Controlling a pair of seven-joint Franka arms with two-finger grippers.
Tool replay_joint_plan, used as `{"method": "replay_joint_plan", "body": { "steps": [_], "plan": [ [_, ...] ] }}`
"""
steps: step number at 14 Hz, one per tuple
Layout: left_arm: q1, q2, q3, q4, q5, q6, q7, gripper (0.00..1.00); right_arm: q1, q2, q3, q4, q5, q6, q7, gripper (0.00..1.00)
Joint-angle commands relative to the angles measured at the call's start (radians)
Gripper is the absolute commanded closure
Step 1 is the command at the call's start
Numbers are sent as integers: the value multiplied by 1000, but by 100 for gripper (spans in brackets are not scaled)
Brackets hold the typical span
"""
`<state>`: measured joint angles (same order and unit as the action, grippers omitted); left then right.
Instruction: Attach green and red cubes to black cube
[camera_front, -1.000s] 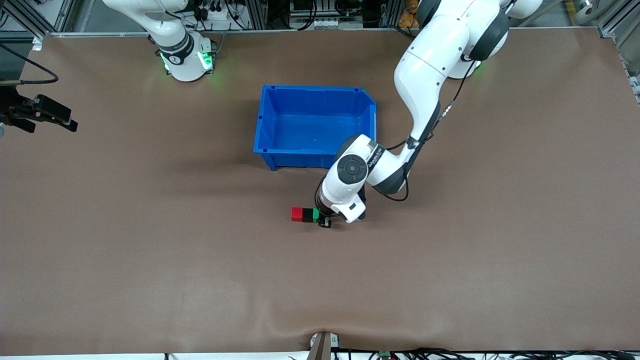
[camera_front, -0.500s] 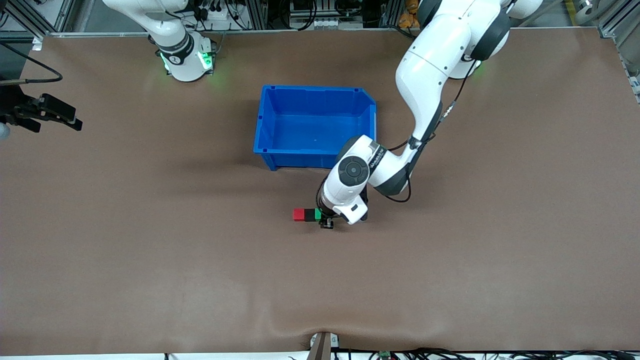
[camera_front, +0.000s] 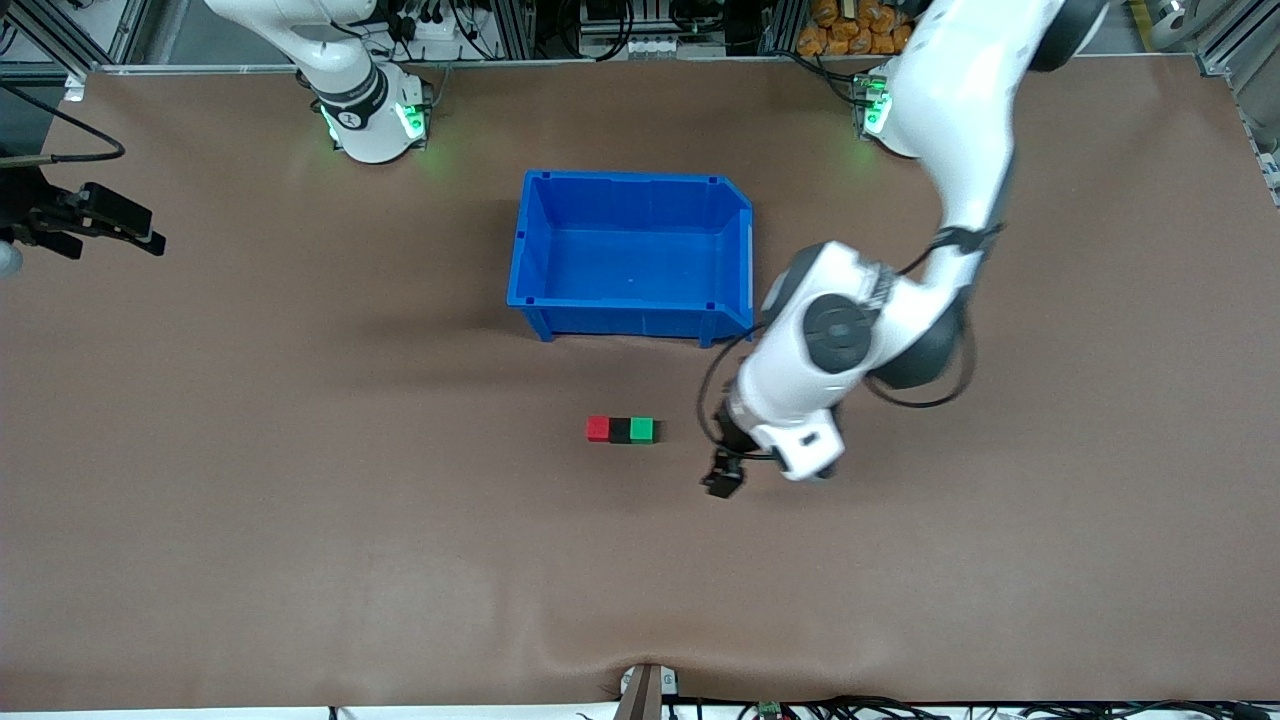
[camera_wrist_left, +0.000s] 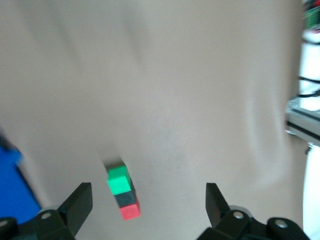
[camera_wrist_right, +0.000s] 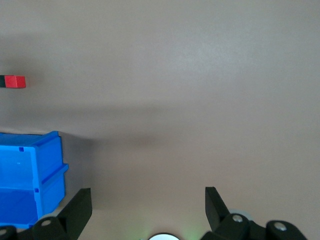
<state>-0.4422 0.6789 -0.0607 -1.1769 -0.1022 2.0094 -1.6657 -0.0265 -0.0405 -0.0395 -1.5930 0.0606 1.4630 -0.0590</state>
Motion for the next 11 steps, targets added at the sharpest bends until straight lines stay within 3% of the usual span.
{"method": "replay_joint_plan", "body": {
  "steps": [1,11],
  "plan": [
    [92,-126,-5,-53,33,-113,209,0,-4,-9,-3,22,1,-29,16,0],
    [387,-346,-8,-53,33,-418,884,0,0,-9,-2,47,1,-75,21,0]
  ]
}}
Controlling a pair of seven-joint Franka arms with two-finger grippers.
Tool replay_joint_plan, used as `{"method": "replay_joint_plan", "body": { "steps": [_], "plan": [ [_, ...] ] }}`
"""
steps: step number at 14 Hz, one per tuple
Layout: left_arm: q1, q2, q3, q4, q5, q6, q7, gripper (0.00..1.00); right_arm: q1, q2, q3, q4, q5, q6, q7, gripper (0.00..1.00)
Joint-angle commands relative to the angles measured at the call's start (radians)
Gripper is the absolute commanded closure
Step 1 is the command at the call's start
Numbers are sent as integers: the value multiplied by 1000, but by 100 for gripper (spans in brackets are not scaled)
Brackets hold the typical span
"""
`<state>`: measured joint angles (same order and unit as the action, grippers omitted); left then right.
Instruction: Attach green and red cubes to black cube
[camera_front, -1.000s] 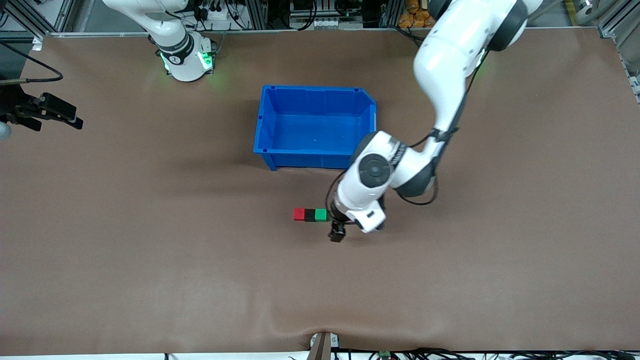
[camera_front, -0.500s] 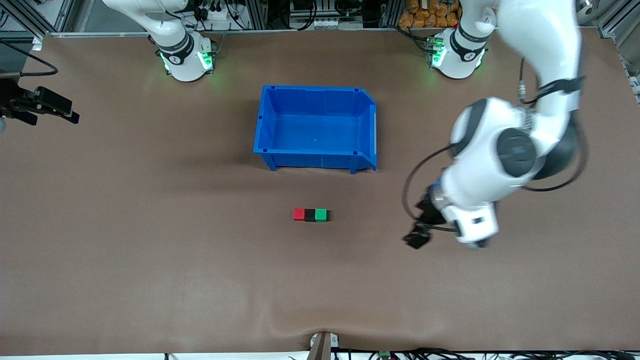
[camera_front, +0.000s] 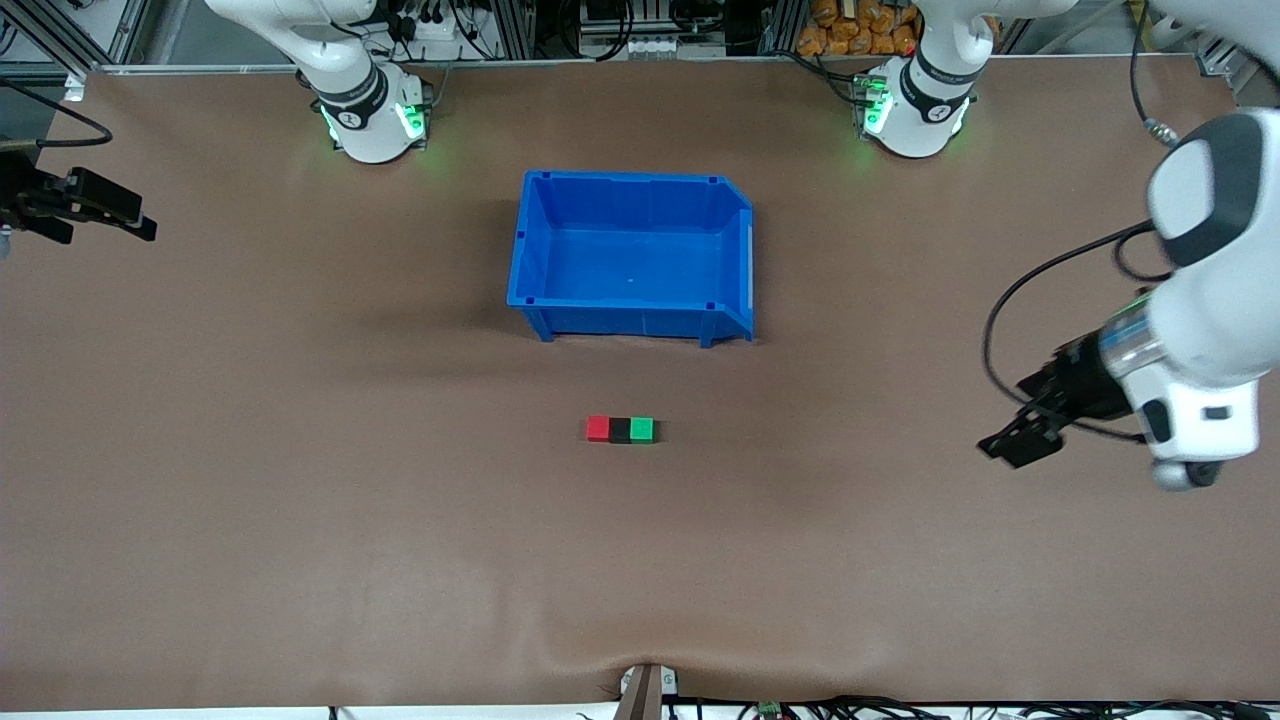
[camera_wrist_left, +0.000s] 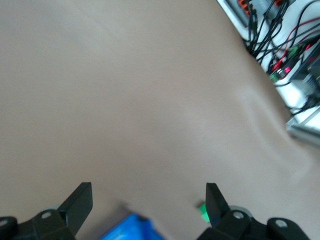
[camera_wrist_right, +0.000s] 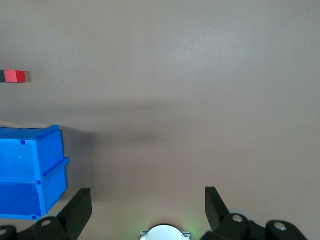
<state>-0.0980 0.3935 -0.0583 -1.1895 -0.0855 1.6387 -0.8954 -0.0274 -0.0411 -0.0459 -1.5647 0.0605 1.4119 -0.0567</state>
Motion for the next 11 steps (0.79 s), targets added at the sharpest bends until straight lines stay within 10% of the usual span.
{"method": "replay_joint_plan", "body": {
  "steps": [1,11],
  "plan": [
    [62,-73,-11,-41,16,-77,191,0,0,-9,4,34,1,-28,29,0],
    [115,-352,24,-266,35,-203,561,0,-9,-5,0,77,-11,-85,32,0]
  ]
}}
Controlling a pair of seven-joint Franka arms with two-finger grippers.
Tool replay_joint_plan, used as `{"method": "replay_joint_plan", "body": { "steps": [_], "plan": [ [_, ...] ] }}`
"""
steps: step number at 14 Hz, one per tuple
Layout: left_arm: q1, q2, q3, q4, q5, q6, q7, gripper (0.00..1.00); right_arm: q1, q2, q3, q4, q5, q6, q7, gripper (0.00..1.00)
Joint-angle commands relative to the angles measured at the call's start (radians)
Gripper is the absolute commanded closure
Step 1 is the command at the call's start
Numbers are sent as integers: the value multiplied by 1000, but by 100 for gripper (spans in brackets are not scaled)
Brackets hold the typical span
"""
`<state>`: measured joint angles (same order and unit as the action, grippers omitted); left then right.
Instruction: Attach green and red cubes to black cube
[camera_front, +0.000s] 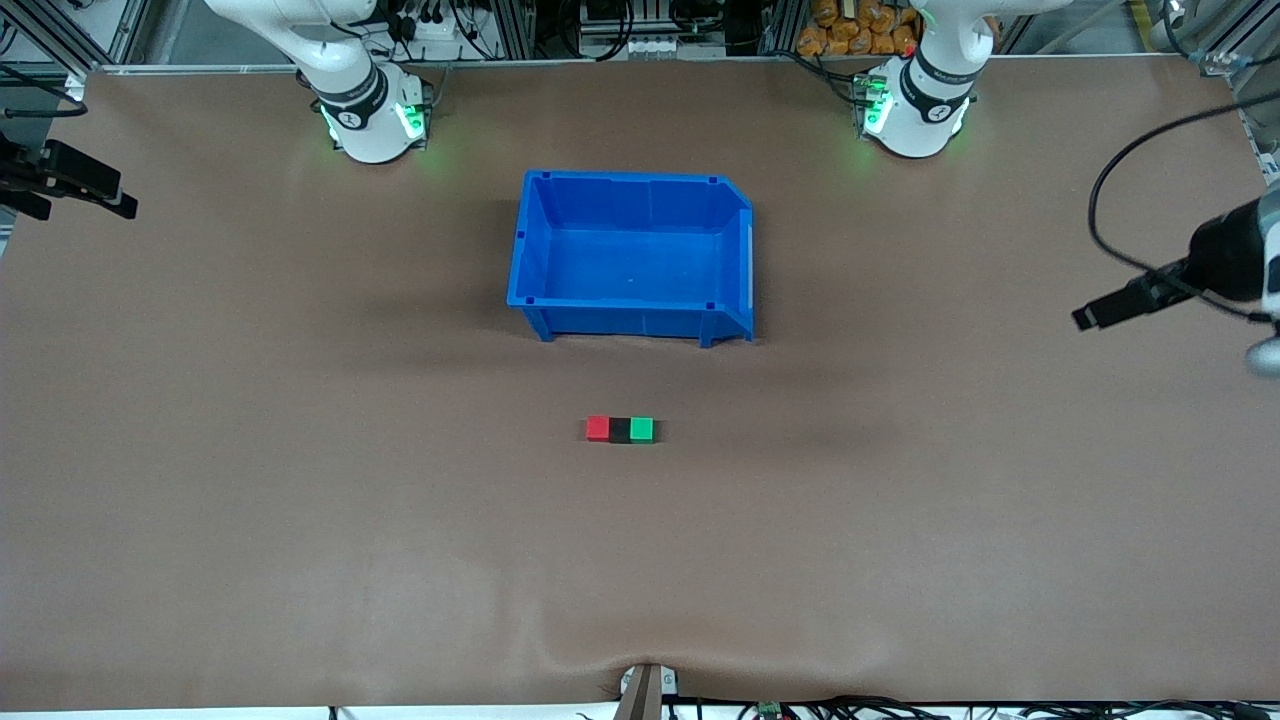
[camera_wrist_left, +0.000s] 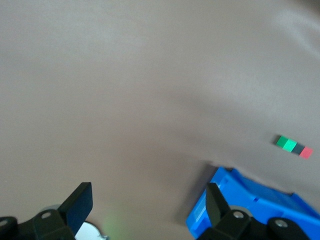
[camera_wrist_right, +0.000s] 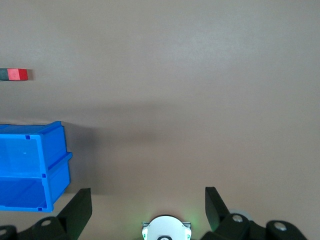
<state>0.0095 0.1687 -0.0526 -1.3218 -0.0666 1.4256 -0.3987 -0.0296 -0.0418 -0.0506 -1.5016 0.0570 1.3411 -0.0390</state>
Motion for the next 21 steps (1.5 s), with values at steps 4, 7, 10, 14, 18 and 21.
{"method": "replay_joint_plan", "body": {
  "steps": [4,7,10,14,18,21],
  "plan": [
    [1,-221,60,-192,14,-4,164,0,-1,-3,6,17,-6,-13,8,0],
    [1,-242,54,-194,16,-17,175,0,2,3,8,15,-5,-14,8,0],
    [-2,-261,50,-197,16,-31,175,0,5,11,8,15,-6,-13,10,0],
    [9,-271,43,-192,14,-54,175,0,4,11,9,26,-5,-13,10,0],
    [9,-270,43,-195,16,-80,176,0,2,11,9,27,-6,-13,10,0],
    [7,-265,39,-212,16,-82,175,0,-1,11,9,27,-5,-10,11,0]
  ]
}}
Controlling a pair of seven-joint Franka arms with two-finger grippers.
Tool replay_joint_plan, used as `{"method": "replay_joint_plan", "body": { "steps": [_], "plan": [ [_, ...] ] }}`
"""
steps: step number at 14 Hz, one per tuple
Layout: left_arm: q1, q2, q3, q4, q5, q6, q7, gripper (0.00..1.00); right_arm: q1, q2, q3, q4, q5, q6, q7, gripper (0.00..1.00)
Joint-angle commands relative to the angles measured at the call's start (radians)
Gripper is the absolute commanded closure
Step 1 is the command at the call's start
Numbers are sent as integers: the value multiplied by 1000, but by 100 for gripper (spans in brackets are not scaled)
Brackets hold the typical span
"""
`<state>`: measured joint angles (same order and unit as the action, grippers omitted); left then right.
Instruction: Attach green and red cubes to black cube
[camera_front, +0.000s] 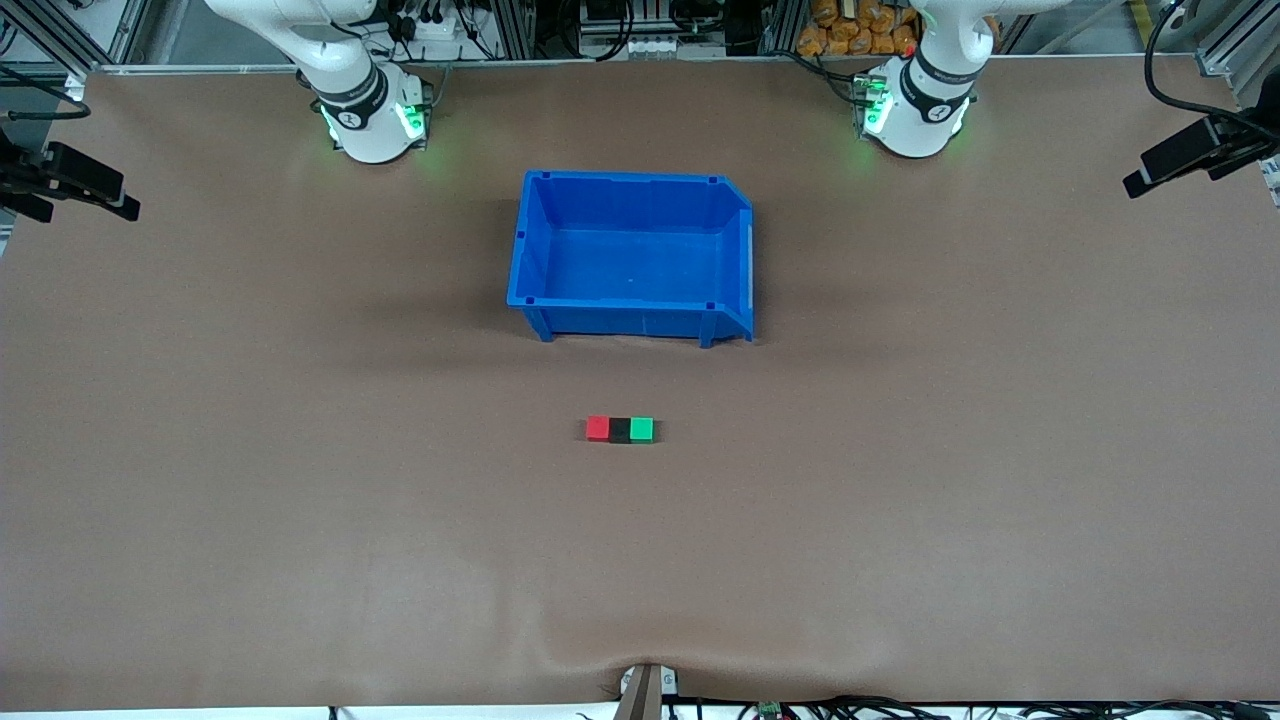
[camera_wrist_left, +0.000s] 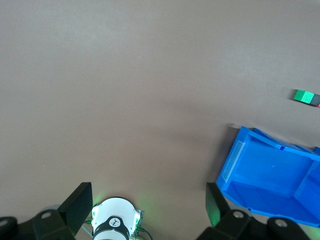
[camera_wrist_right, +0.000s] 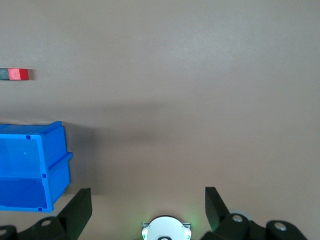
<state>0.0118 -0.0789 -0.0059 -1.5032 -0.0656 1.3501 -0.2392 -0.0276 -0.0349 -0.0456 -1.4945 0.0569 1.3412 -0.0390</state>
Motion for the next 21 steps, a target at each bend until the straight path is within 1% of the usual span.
{"method": "replay_joint_plan", "body": {
  "steps": [1,3,5,7,11,13,16,21],
  "plan": [
    [5,-9,-8,-34,15,-5,15,0,-3,4,4,20,-5,-10,11,0],
    [4,-5,-5,-31,20,4,15,0,-3,4,4,20,-6,-10,11,0],
    [0,-5,-11,-5,76,3,15,0,-3,4,4,20,-6,-8,11,0],
    [-6,-7,-14,-8,82,-2,6,0,-5,4,4,20,-6,-7,11,0],
    [-10,21,-52,-11,82,-9,5,0,-6,4,3,22,-6,-7,11,0],
    [-3,33,-72,-37,101,-8,14,0,-6,4,4,22,-5,-7,11,0],
    [-9,36,-94,-41,121,30,-5,0,-5,4,4,22,-5,-7,11,0],
    [-4,27,-129,-49,121,75,17,0,-5,6,3,20,-5,-4,11,0]
  ]
}}
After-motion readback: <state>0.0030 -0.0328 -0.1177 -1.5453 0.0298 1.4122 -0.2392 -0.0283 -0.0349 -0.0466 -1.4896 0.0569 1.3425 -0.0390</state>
